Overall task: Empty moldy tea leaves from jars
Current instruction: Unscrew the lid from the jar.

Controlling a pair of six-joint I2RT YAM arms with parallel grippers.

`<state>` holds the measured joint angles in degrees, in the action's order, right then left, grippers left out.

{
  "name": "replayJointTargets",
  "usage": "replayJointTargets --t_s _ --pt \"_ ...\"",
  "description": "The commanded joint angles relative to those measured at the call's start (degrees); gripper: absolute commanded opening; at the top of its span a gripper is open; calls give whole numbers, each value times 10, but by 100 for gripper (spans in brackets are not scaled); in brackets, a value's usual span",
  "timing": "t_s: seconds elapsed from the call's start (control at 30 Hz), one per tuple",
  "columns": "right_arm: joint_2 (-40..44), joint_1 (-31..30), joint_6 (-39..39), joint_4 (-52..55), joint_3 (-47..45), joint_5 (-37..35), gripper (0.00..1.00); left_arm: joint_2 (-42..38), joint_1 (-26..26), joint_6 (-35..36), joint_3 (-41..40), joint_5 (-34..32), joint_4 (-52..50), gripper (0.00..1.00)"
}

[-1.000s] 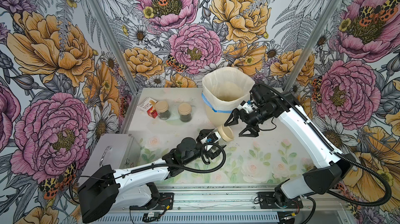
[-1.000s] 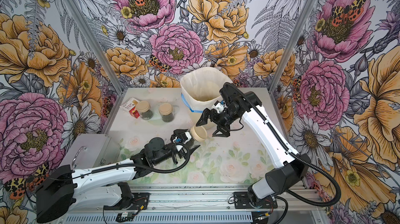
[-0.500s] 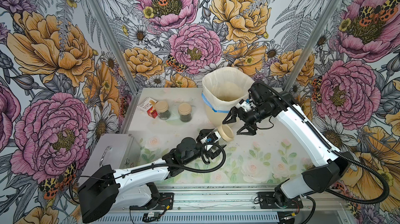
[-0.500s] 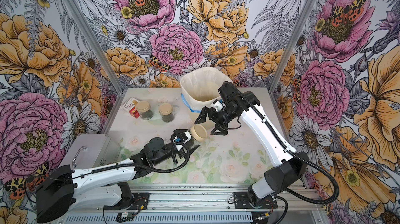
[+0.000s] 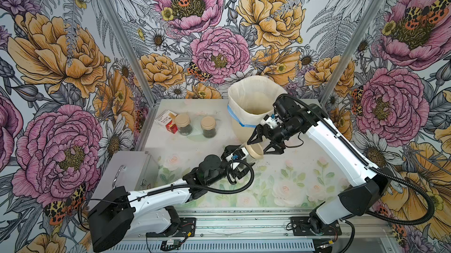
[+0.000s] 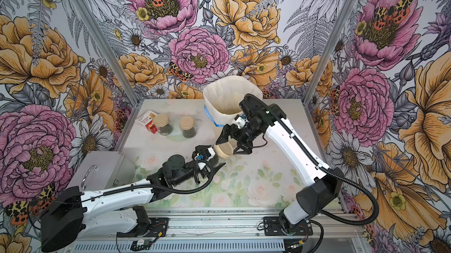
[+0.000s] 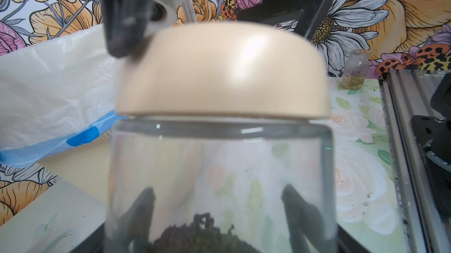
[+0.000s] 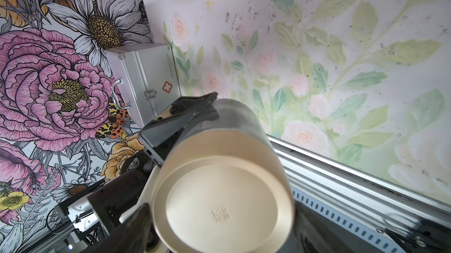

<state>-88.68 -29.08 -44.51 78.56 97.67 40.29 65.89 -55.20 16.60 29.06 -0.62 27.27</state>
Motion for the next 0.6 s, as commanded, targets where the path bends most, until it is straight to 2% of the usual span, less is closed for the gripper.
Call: replayJointTargets --t_s 0.0,0.57 --pt "6 -3 0 10 0 -8 89 -14 6 -10 24 10 56 54" --pt "-16 -12 146 63 14 -55 83 -65 14 -44 22 74 5 53"
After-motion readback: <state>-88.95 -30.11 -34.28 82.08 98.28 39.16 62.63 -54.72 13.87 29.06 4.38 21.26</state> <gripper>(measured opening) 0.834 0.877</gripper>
